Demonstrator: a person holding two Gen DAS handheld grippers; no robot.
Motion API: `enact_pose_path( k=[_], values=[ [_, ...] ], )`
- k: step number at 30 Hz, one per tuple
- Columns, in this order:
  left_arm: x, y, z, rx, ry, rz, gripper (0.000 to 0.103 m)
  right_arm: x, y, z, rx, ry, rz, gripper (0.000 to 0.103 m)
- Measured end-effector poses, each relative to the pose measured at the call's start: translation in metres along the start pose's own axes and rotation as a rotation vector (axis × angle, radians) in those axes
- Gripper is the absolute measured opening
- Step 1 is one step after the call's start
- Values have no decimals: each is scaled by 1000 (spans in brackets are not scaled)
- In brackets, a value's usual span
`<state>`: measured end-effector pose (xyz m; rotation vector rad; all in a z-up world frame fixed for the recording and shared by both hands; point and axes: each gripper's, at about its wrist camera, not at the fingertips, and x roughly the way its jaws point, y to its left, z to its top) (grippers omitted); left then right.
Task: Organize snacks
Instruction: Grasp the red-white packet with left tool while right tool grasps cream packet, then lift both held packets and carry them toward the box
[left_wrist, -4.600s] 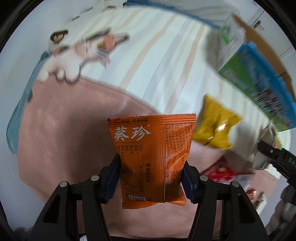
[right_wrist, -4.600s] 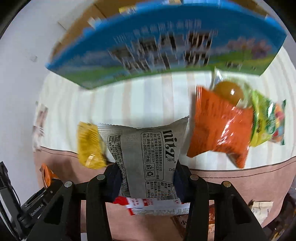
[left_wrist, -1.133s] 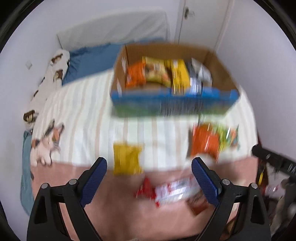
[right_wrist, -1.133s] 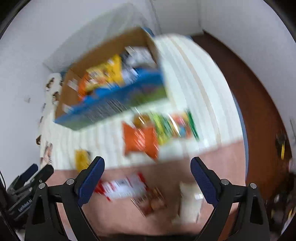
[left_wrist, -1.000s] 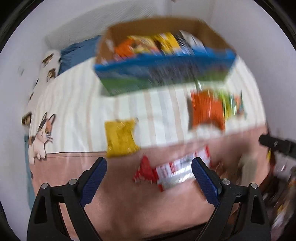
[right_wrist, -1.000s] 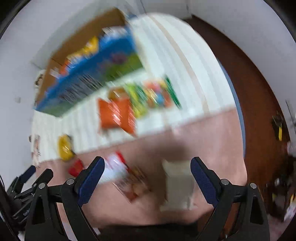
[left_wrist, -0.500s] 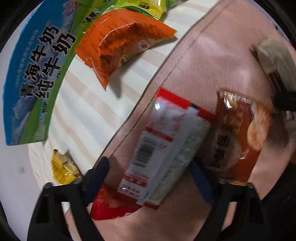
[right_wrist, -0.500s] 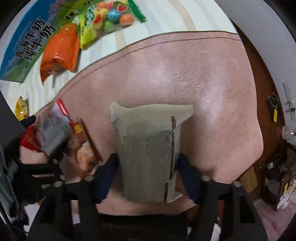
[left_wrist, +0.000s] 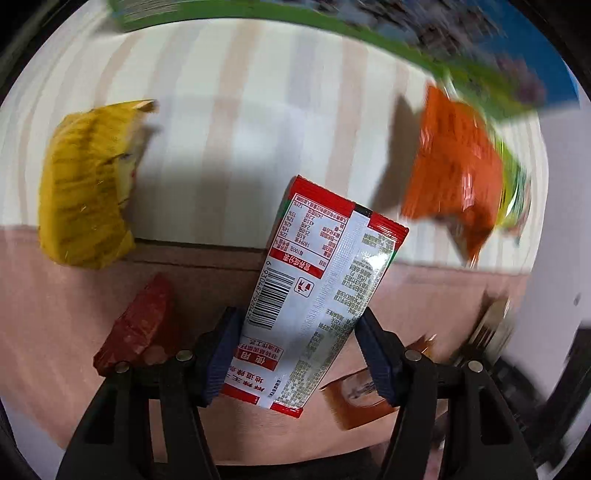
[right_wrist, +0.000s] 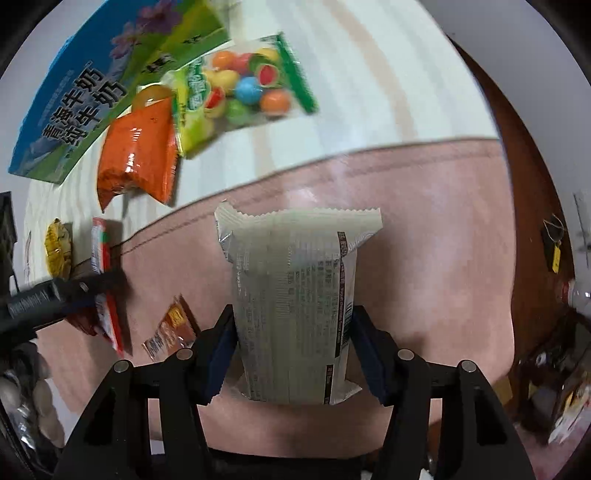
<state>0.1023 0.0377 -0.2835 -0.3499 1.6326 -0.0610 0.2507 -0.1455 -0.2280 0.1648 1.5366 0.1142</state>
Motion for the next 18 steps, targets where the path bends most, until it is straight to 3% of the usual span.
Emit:
enact_pose_path(
  k=[3, 7, 9, 11, 14, 16, 18],
  values=[
    [9, -19, -3, 178, 27, 140, 62, 0, 3, 8, -28, 15, -3, 70],
    [18, -37, -10, 287, 37, 232, 63, 1, 9, 14, -26, 34, -5, 71],
    [16, -38, -12, 243, 24, 212, 62, 4, 12, 10, -29, 34, -15, 70],
    [2, -25, -4, 128, -1, 144, 59, 8, 16, 1, -30, 15, -39, 61],
    [-18, 0, -1, -58, -59, 27, 59, 9, 12, -4, 14, 13, -3, 61],
    [-18, -1, 1, -28, -35, 14, 59, 8, 6, -6, 50, 21, 45, 62],
    [-10, -9, 2, 52, 14, 75, 60, 10, 2, -3, 73, 40, 65, 66]
  ],
)
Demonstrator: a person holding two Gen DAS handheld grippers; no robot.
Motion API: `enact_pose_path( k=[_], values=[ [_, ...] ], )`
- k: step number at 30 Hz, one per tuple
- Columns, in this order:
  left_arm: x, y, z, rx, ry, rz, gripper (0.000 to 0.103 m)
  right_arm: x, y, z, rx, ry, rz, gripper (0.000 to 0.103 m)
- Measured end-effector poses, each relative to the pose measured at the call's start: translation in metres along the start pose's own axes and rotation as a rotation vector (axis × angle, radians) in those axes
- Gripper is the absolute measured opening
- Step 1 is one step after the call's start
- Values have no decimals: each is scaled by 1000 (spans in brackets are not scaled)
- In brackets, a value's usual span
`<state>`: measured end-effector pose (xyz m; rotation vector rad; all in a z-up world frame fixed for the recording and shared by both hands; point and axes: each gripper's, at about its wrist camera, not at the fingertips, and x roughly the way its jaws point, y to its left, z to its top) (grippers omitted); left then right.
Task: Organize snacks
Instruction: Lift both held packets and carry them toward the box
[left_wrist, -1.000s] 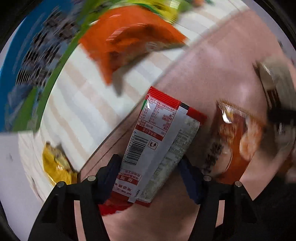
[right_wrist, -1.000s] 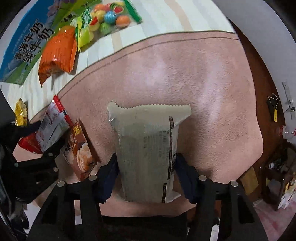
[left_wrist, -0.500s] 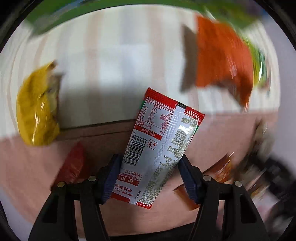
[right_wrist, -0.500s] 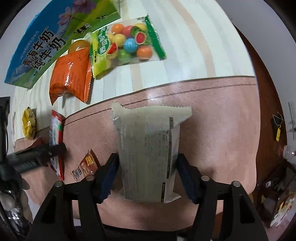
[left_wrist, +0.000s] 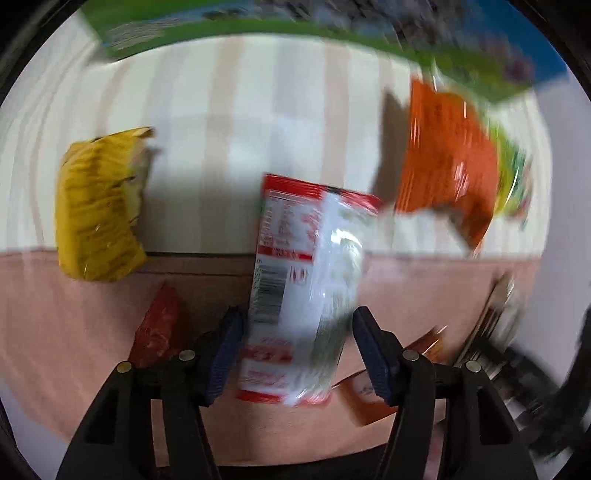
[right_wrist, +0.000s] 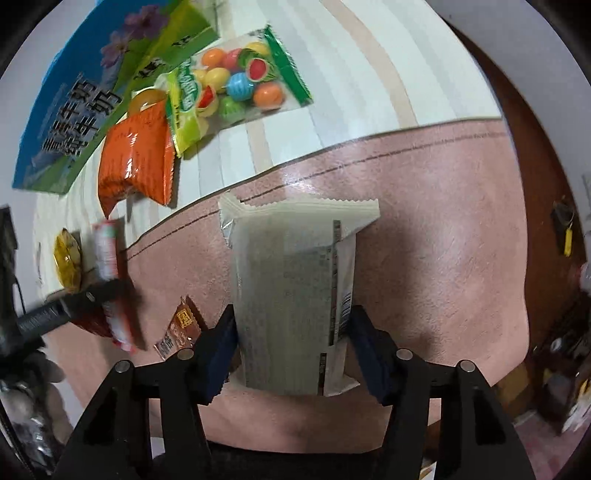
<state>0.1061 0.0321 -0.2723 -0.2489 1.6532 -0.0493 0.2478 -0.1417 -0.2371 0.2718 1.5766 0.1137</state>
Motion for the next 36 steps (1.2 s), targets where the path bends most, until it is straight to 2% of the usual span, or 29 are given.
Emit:
enact_pose_path(
  k=[3, 6, 7, 8, 11, 14, 17, 23, 27, 30, 32, 36],
  values=[
    [18, -16, -6, 100, 65, 77, 60, 3, -2, 3, 12, 2, 0, 71],
    [21, -27, -13, 106, 40, 92, 60, 9, 0, 6, 11, 0, -31, 71],
    [18, -29, -16, 92, 20, 82, 54, 13, 3, 10, 8, -7, -44, 70],
    [17, -31, -18, 84, 11, 79, 48, 14, 4, 9, 6, -16, -61, 66],
    [0, -20, -38, 65, -23, 68, 43, 16, 8, 3, 1, -46, -87, 62],
    [-25, -19, -36, 56, -48, 57, 42, 12, 17, -7, -5, -66, -76, 61],
    [-49, -14, -52, 42, -75, 18, 42, -2, 22, -9, -7, -84, -37, 61],
    [-121, -10, -51, 36, -171, -74, 42, -48, 52, -4, -58, -131, 69, 61],
    [-176, 3, -34, 22, -250, -135, 42, -92, 87, 20, -120, -186, 153, 61],
    [-209, 6, -4, 9, -297, -174, 42, -120, 113, 43, -162, -214, 218, 61],
    [-231, 12, 18, 0, -333, -169, 42, -133, 135, 62, -196, -235, 235, 61],
    [-247, 18, 67, -19, -343, -139, 42, -145, 192, 114, -258, -263, 243, 61]
  ],
)
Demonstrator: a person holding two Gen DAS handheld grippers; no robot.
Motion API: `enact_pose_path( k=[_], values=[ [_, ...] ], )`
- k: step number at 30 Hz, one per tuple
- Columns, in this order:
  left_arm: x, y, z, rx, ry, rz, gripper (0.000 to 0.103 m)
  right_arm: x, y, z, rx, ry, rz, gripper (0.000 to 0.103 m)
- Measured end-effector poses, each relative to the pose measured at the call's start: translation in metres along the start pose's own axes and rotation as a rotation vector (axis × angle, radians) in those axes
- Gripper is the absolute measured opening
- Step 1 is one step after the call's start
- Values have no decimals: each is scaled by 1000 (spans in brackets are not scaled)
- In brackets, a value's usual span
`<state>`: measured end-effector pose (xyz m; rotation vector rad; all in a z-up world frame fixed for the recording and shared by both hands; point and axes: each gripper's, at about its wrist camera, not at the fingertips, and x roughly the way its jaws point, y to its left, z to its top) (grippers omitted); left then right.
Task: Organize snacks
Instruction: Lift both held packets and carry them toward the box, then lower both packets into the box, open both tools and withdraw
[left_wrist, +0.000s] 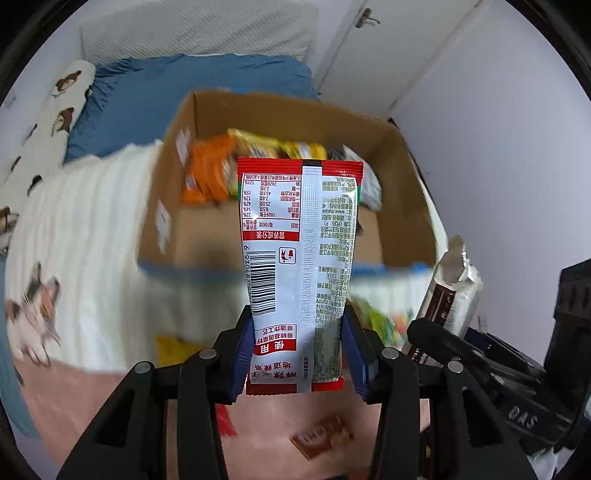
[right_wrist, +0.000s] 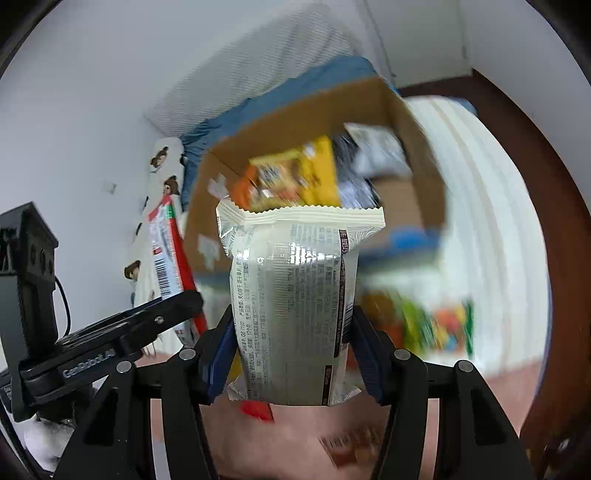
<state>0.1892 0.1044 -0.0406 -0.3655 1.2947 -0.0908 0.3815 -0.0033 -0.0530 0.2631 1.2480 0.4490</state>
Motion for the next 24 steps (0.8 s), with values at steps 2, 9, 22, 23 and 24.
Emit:
enact_pose_path(
  k=[2, 9, 22, 23, 24],
  values=[
    [3, 11, 27, -22, 2, 2, 42, 14, 14, 28, -24, 3, -11, 61],
    [49, 35, 98, -74, 81, 67, 42, 73, 38, 92, -59, 64, -49, 61],
    [133, 73, 118, -148, 269, 67, 42, 158, 33, 107, -63, 224, -66, 61],
    [135, 73, 118, -144, 273, 70, 43, 161, 33, 107, -66, 230, -68, 61],
    [138, 72, 117, -137, 280, 80, 43, 165, 32, 107, -68, 239, -69, 61]
  ],
)
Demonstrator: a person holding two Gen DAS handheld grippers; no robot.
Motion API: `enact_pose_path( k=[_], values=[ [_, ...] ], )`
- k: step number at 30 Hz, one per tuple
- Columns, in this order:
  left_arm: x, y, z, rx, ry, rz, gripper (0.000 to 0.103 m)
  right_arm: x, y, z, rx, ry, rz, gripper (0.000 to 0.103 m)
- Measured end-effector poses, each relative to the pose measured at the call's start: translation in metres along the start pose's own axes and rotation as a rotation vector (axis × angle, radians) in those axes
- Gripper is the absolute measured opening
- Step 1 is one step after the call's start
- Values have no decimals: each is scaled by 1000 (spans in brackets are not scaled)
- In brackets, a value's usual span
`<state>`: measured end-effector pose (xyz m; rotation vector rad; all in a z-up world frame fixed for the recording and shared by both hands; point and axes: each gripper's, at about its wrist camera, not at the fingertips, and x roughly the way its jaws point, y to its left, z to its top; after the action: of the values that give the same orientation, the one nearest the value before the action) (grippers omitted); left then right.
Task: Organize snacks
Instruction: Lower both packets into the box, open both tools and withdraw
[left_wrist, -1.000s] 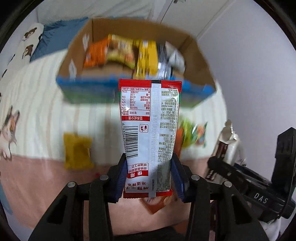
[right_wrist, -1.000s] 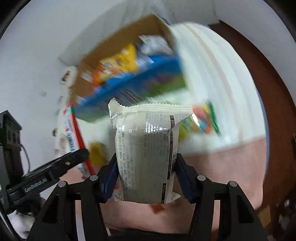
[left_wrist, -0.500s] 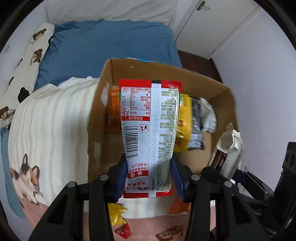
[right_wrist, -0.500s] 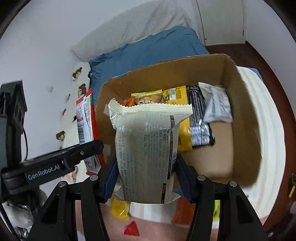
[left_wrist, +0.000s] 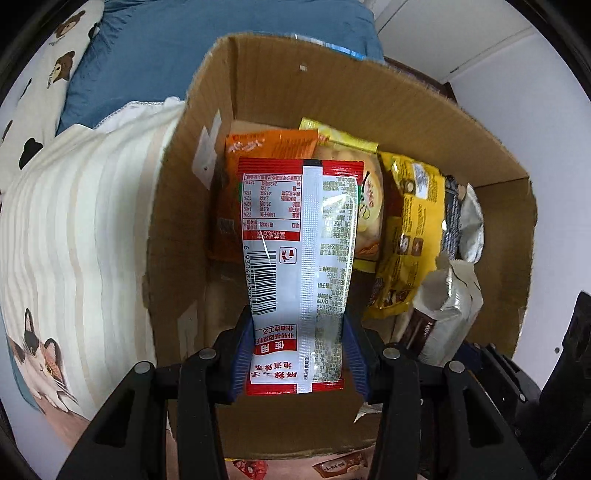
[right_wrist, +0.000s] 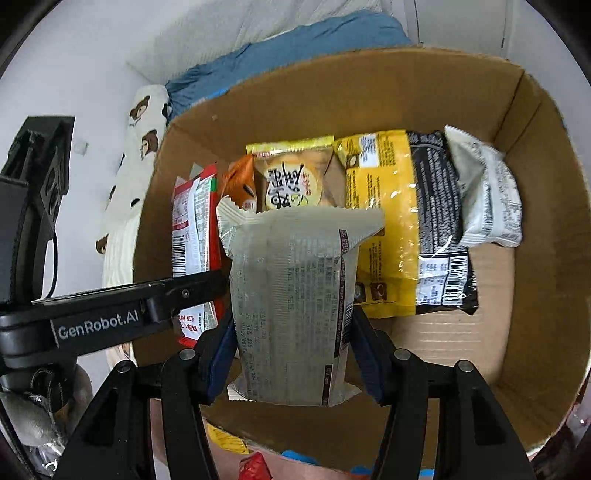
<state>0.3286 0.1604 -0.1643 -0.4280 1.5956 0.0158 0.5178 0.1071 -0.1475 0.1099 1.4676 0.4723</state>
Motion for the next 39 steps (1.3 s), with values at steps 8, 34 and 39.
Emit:
enact_pose_path(
  k=[8, 34, 39],
  values=[
    [8, -1, -7, 5, -11, 21, 85, 28, -8, 8, -1, 102, -46, 96],
    [-53, -20, -98, 107, -453, 118, 93, -88, -48, -54, 0, -190, -238, 98],
    [-68, -24, -128, 124, -526, 133, 93, -115, -41, -72, -7, -274, -247, 98]
  ],
)
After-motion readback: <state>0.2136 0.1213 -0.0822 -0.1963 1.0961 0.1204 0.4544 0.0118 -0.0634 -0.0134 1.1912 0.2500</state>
